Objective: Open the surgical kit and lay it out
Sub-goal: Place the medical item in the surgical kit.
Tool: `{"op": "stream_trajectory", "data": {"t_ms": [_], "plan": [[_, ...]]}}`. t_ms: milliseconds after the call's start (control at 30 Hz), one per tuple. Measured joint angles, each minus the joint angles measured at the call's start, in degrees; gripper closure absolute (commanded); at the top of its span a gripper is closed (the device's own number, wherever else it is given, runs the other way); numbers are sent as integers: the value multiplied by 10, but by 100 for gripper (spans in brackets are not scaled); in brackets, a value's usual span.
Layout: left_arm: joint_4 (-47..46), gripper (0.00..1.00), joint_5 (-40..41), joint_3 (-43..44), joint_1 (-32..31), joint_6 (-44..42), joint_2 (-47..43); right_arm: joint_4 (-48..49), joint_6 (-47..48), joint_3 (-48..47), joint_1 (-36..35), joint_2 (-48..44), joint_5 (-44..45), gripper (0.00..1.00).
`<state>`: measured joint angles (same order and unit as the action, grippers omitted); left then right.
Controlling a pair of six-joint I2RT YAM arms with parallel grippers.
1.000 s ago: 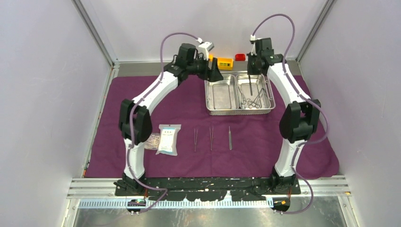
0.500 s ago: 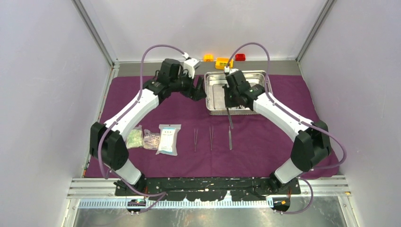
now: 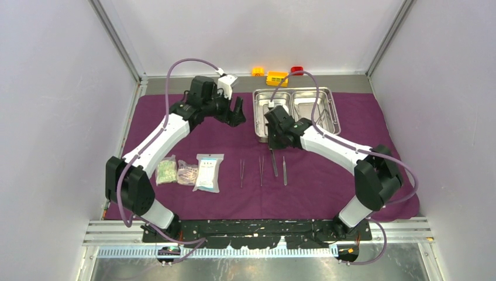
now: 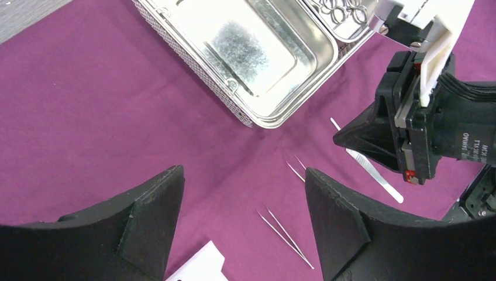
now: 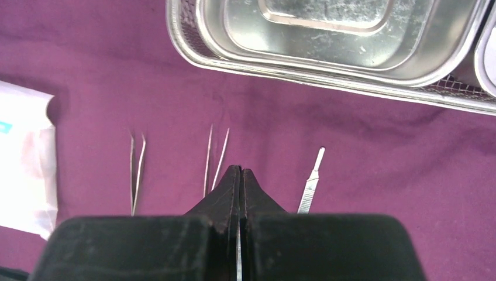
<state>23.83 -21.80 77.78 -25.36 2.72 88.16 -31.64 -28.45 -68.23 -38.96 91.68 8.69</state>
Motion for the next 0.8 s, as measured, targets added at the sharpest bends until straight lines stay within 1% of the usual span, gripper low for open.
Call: {"op": "stream_trajectory", "data": {"t_ms": [400,567,800], "plan": [[-4,23,0,-4,0,1,0,23,-2,51,9,2,38,100],[-7,22,0,-9,0,0,0,43,1,95,31,-2,42,100],[-9,23,0,-14,0,0,0,64,21,123,52,-21,50,100]]}}
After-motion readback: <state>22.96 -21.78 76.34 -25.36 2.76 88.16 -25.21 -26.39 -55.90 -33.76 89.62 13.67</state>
